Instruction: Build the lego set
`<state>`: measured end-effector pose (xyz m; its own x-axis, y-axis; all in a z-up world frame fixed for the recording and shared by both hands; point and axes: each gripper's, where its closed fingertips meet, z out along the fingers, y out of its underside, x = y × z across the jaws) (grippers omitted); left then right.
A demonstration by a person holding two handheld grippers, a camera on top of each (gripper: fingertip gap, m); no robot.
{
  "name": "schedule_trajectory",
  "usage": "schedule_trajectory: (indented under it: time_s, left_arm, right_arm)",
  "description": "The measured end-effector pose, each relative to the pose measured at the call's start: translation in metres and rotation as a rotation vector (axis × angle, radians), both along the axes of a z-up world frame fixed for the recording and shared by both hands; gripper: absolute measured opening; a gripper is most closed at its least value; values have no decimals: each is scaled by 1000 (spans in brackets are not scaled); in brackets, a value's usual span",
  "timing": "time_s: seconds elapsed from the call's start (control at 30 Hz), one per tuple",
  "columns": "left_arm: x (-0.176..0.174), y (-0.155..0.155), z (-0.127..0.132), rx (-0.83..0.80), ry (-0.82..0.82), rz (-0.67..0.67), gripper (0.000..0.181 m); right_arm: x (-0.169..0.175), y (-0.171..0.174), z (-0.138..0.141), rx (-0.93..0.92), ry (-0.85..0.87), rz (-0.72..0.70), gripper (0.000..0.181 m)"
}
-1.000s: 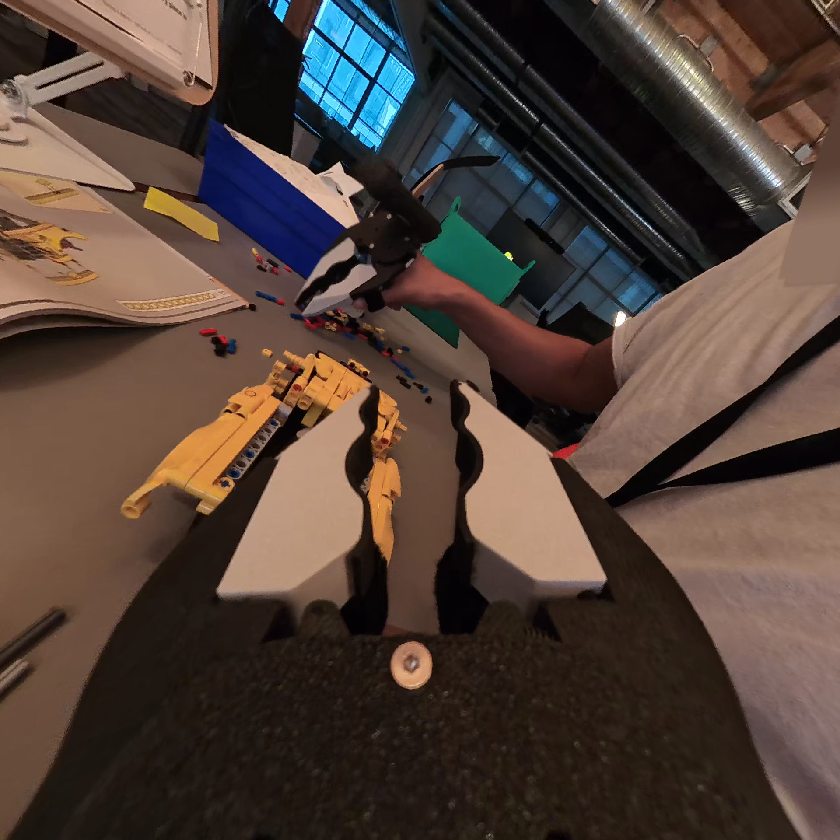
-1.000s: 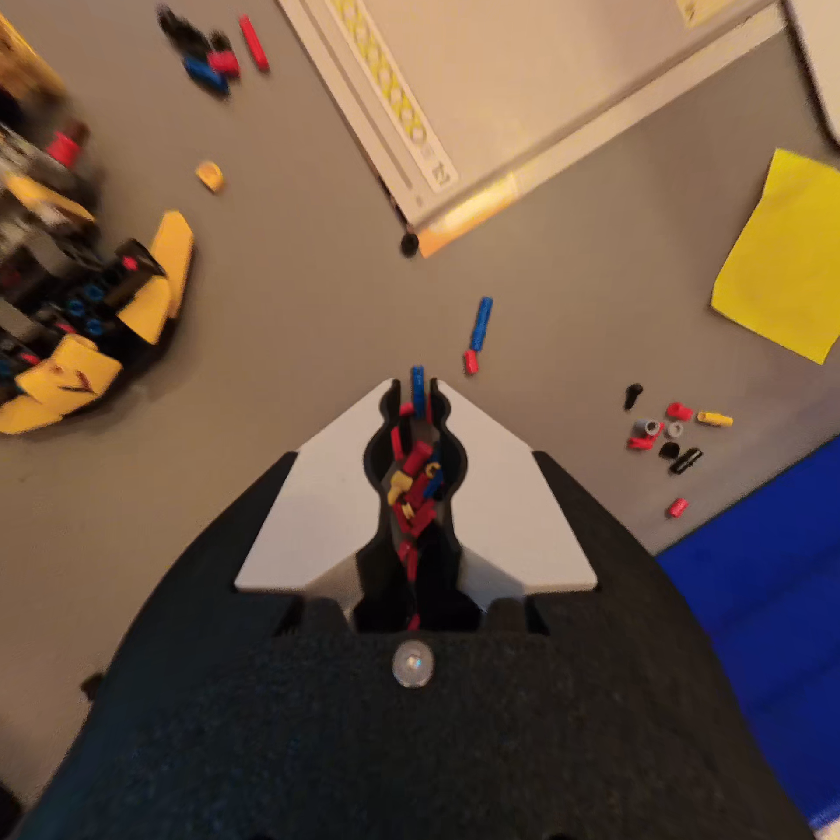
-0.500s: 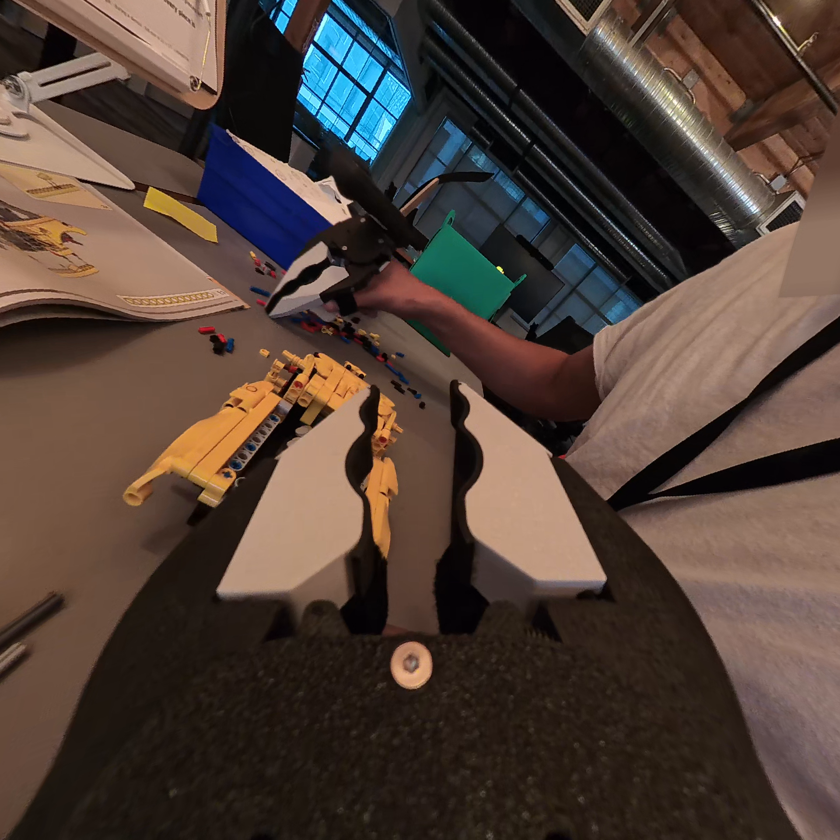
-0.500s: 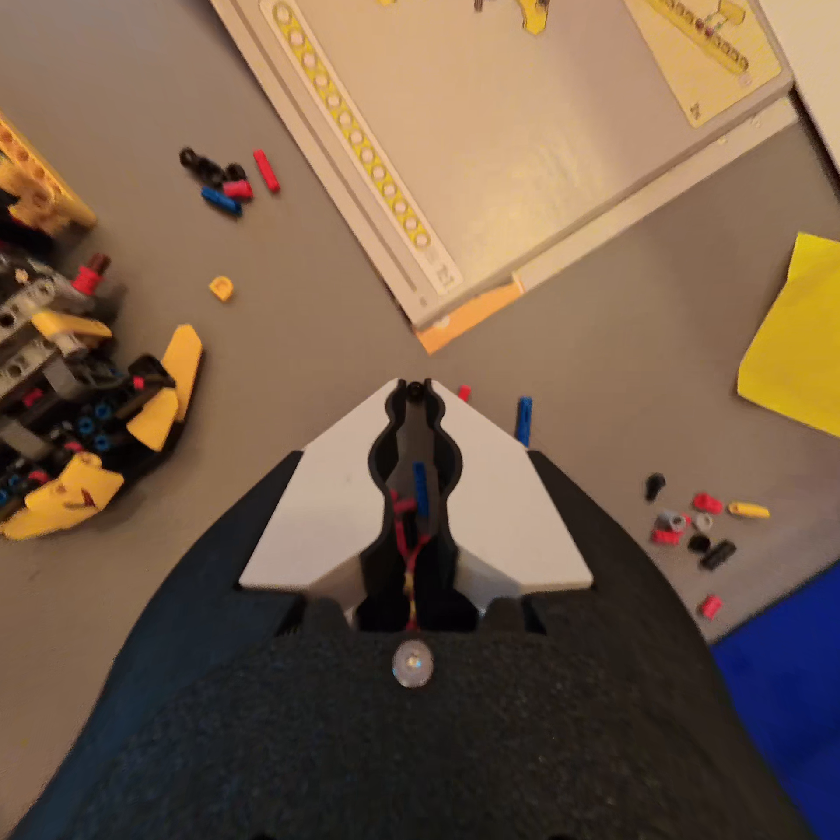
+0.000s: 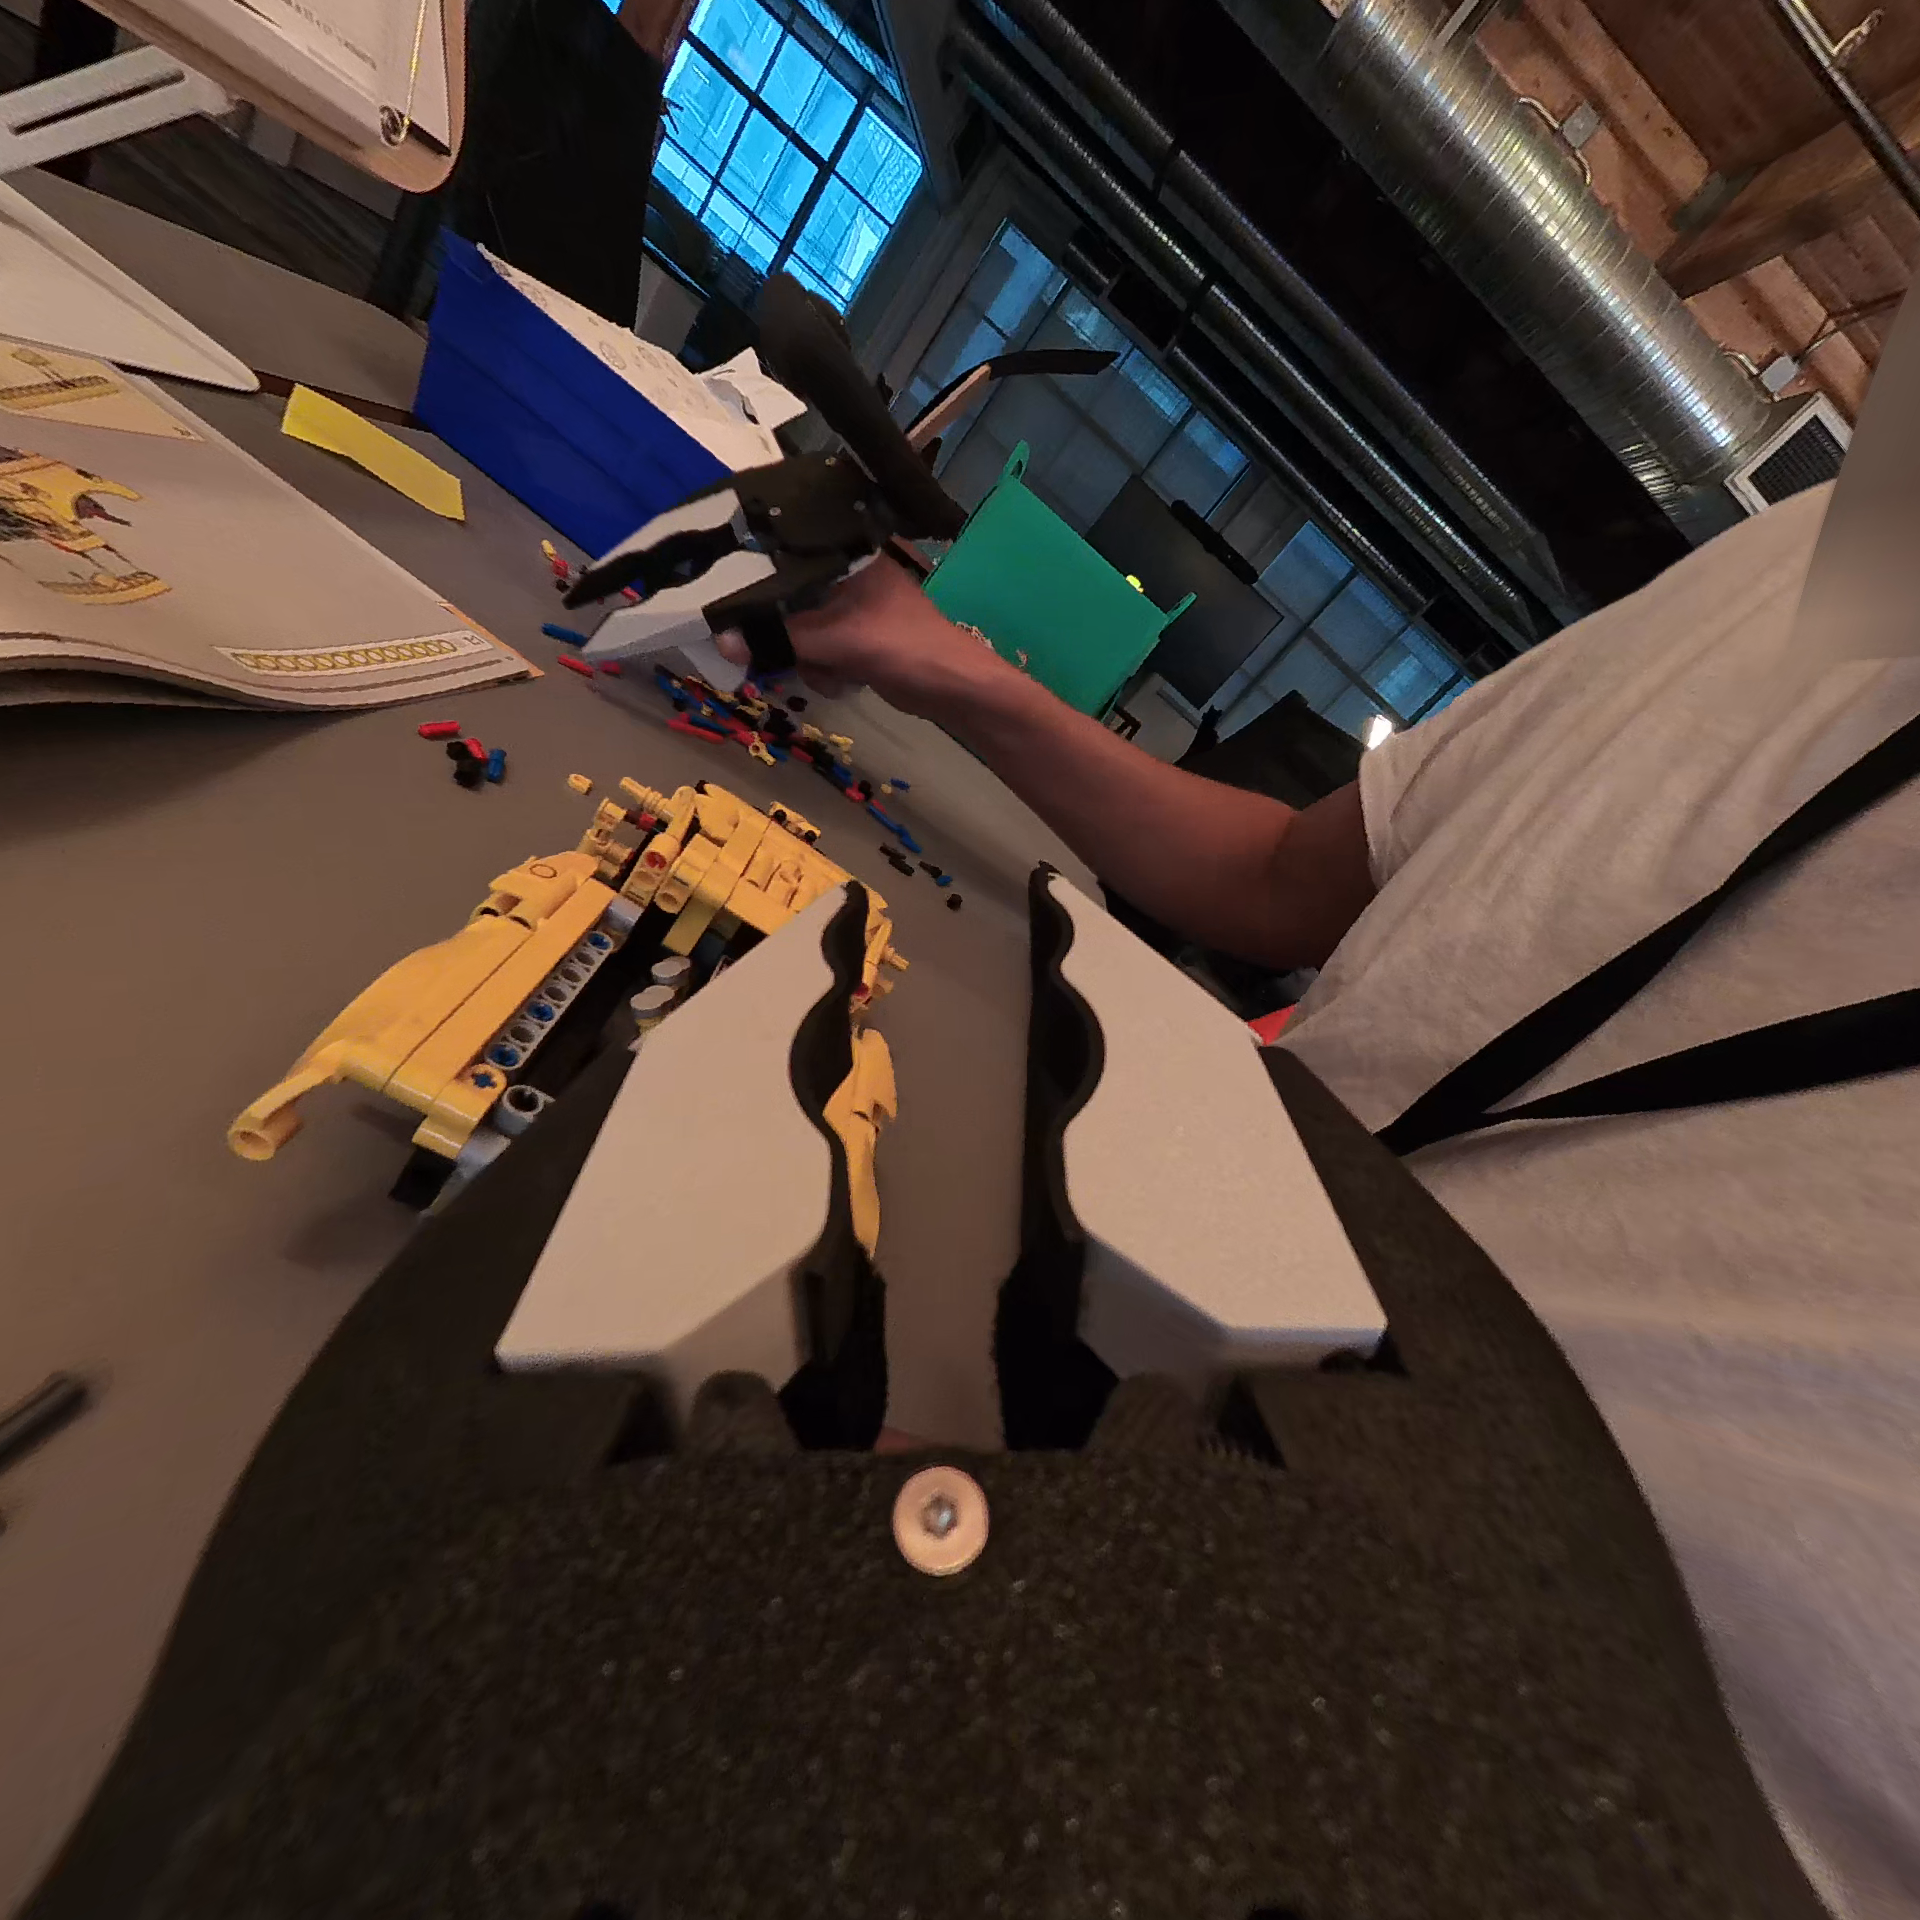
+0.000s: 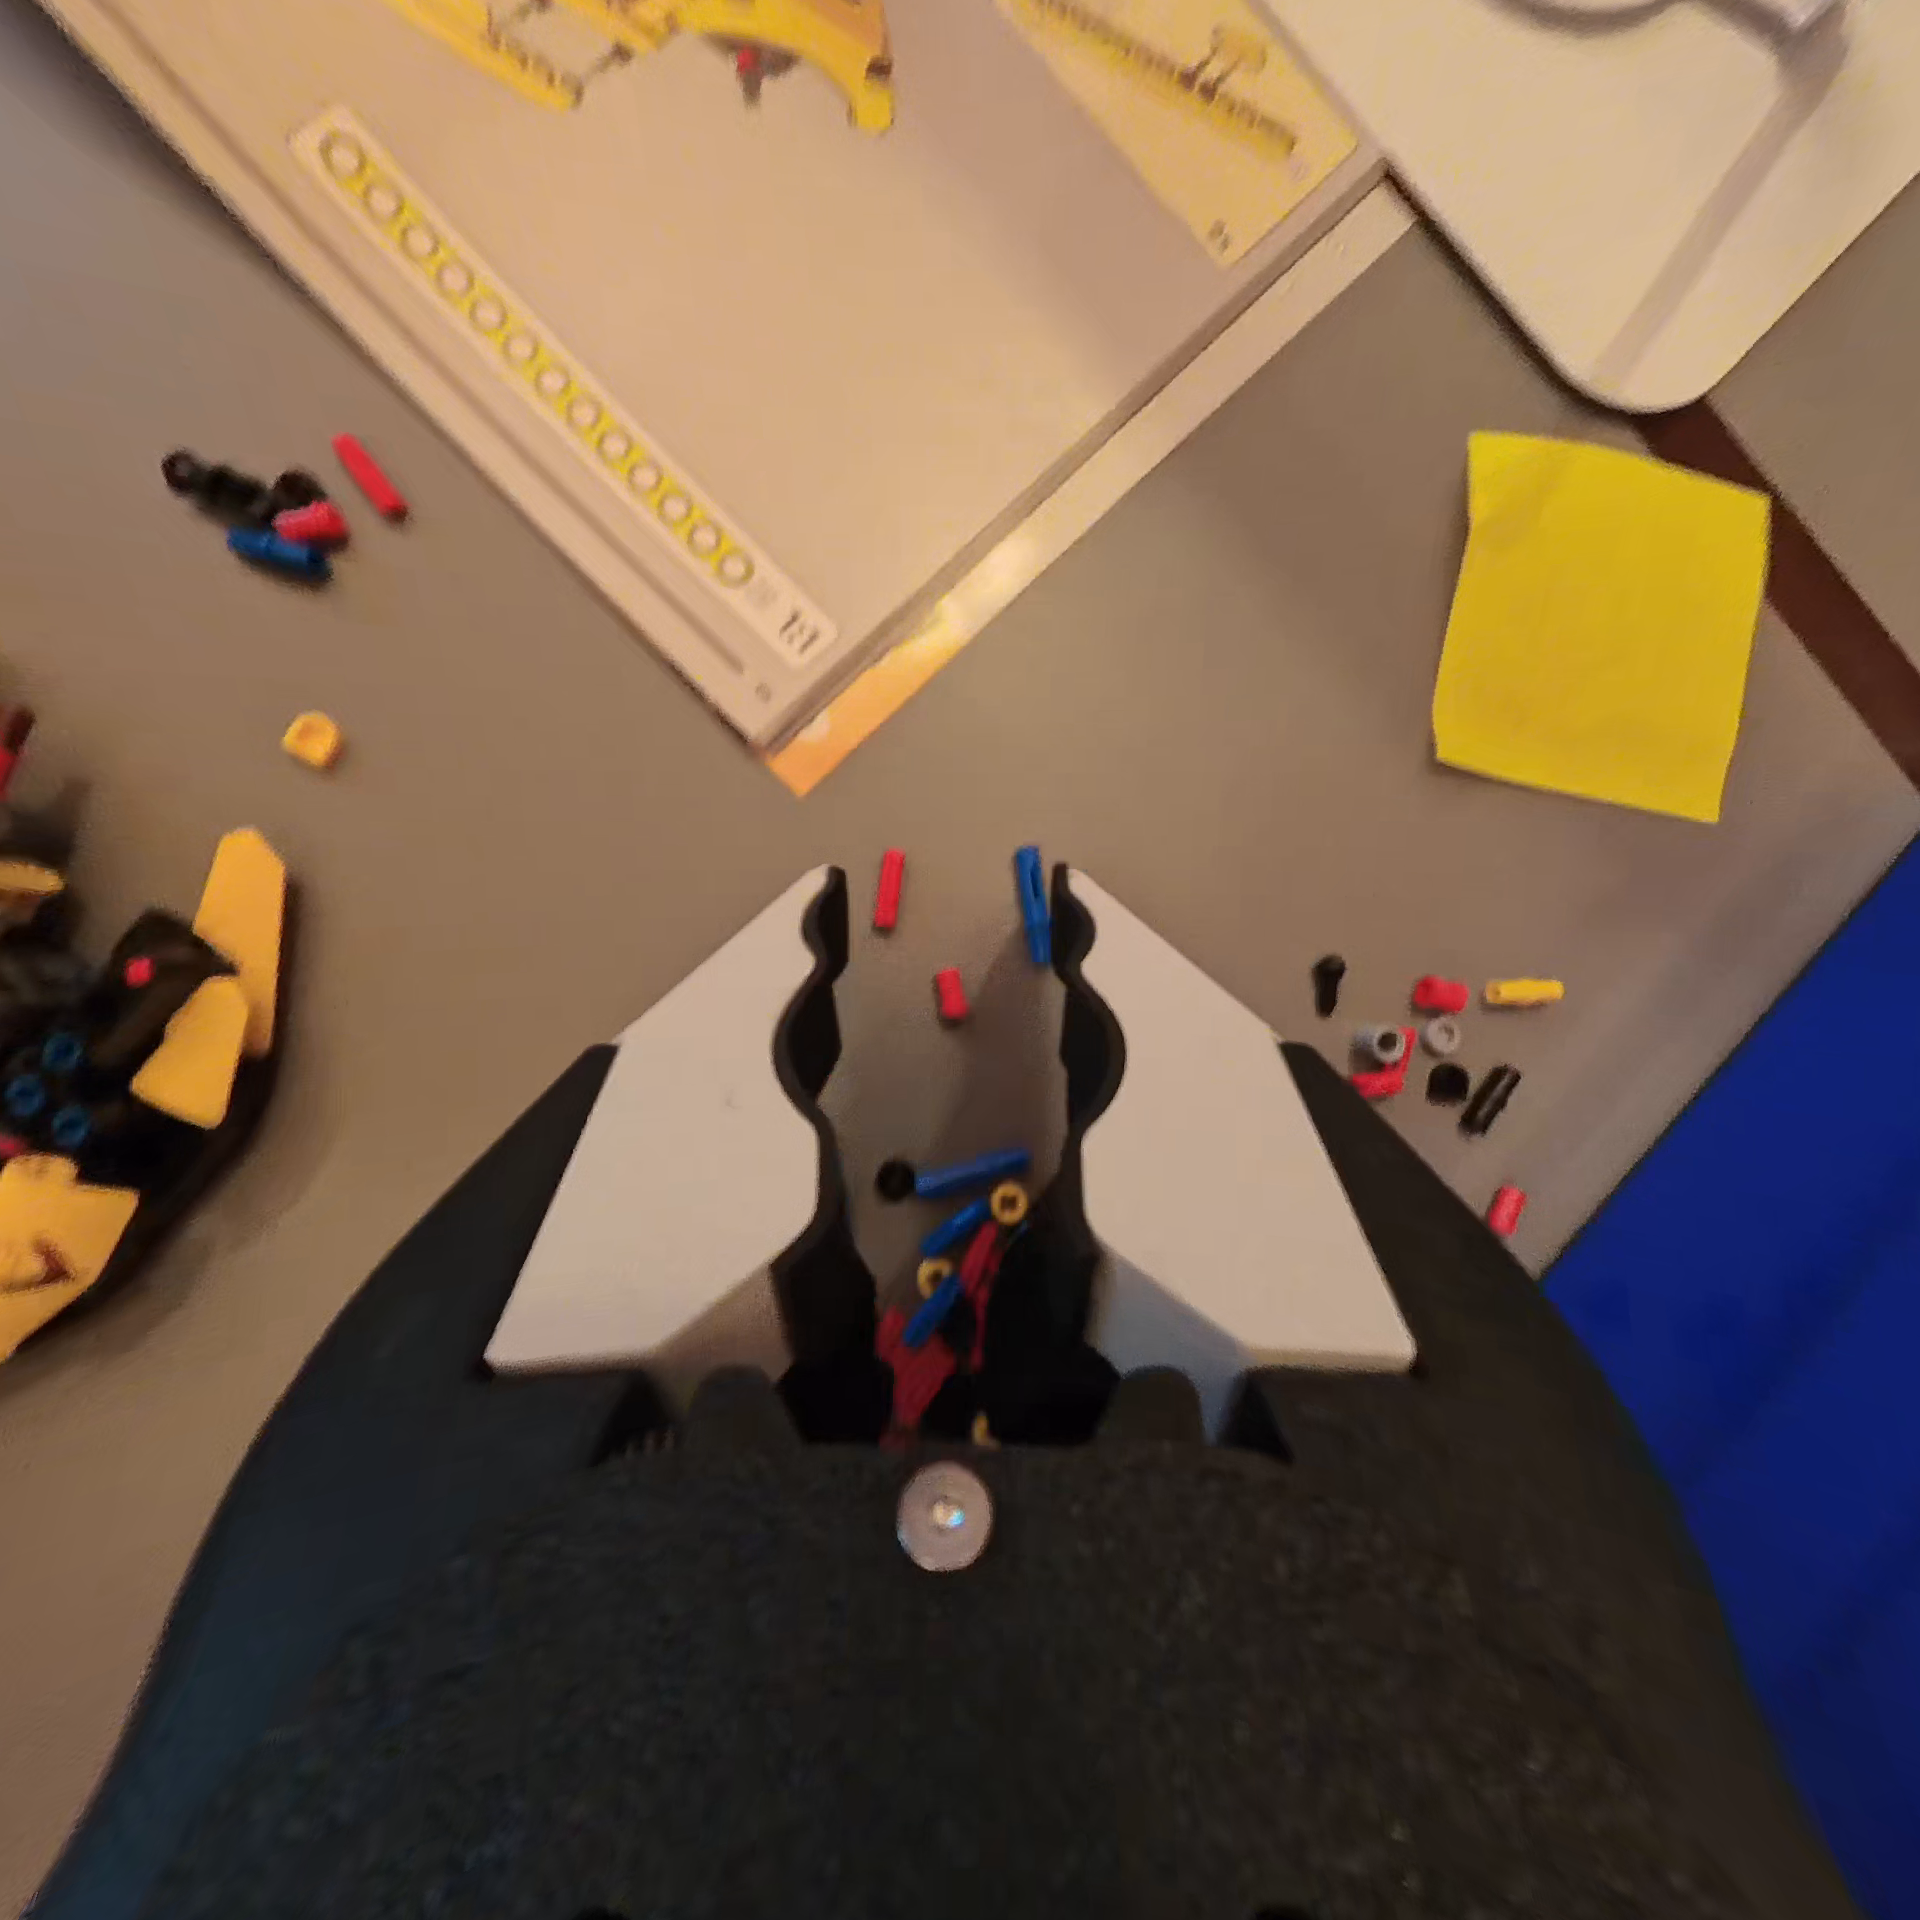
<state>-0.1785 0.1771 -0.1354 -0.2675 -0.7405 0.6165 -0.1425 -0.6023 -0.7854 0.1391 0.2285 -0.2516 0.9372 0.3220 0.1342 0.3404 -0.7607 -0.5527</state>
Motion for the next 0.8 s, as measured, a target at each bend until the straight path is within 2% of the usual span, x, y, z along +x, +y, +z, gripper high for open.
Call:
schedule_trajectory:
  time_s: [0.1, 0.23, 0.33, 0.5, 0.57, 0.7, 0.8]
  left_arm:
    - [-2, 1, 1, -8, -7, 6, 31]
    - [-2, 0, 0, -11, -5, 2, 31]
    - [-1, -3, -1, -9, -1, -10, 31]
    - [-1, -5, -1, -7, 1, -17, 31]
    - [0, -5, 0, -10, -2, -18, 31]
    - [0, -6, 0, -12, -5, -25, 31]
    - [-1, -5, -1, -10, -3, -19, 31]
  right_arm:
    - [-2, 7, -8, -14, 56, -9, 39]
    - [1, -3, -13, -45, 98, -20, 18]
    - [6, -23, -14, -78, 61, -17, 4]
    - [10, -61, -13, -141, 86, -55, 2]
    - [7, -62, -9, -128, 93, -54, 11]
    - [9, -26, 5, 3, 81, -87, 38]
    - [9, -7, -4, -13, 123, -121, 41]
